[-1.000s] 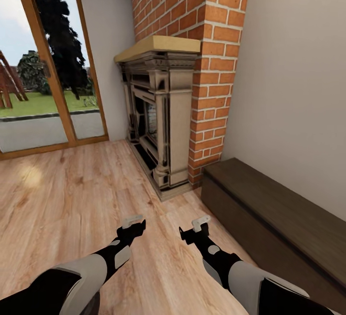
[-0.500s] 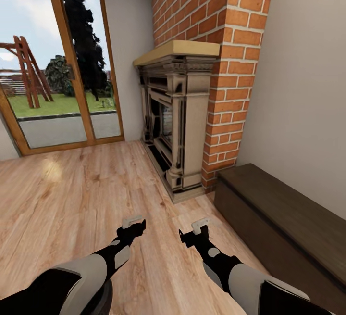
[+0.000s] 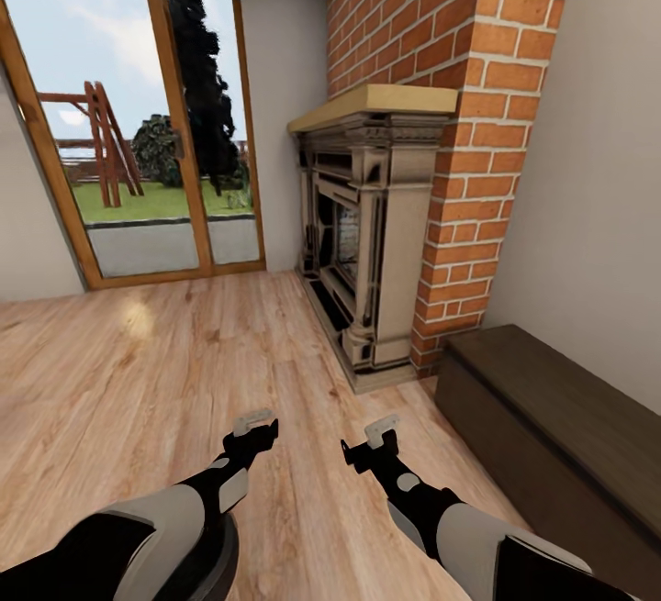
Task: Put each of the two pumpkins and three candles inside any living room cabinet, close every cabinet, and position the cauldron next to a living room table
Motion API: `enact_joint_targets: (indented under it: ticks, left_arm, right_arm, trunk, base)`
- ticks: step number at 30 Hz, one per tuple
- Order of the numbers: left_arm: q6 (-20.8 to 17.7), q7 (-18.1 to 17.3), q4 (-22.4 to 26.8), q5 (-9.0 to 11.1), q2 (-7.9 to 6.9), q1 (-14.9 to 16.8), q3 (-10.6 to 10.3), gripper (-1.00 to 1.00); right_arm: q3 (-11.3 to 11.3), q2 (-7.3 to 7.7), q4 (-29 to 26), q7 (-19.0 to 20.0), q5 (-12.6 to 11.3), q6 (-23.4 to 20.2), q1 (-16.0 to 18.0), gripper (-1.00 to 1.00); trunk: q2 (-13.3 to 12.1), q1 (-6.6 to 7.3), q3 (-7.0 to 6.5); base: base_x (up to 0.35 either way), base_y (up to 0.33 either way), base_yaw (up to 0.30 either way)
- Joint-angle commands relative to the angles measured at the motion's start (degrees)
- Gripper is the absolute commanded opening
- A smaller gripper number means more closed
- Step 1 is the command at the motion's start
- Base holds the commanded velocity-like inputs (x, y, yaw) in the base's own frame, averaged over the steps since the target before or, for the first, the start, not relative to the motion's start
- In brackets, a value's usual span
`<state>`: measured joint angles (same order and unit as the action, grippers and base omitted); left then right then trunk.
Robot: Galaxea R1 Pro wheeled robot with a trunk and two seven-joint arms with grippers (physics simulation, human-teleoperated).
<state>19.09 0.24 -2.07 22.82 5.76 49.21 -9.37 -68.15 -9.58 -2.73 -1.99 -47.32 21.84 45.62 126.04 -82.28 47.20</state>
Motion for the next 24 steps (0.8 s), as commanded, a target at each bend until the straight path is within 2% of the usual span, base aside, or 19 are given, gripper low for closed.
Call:
enact_joint_targets:
  ticks: [1,14,24]
  left_arm:
    - [0.3,0.0,-0.2,0.4,0.04,0.1,-0.5,1.00]
    - [0.3,0.1,-0.2,0.4,0.04,0.1,-0.5,1.00]
    - [0.3,0.1,-0.2,0.4,0.04,0.1,-0.5,1.00]
  right_arm:
    - [-0.5,0.00,0.0,-0.2,-0.3,0.1,0.0,1.00]
    - [-0.5,0.00,0.0,-0.2,-0.3,0.1,0.0,1.00]
    - [-0.5,0.00,0.0,-0.2,-0.3,0.1,0.0,1.00]
  trunk:
    - [0.0,0.01,-0.01]
    - [0.0,0.01,-0.84]
    - [0.0,0.01,-1.46]
  base:
    - [0.000,0.000,0.212]
    - [0.000,0.008,0.212]
    - [0.000,0.249,0.217]
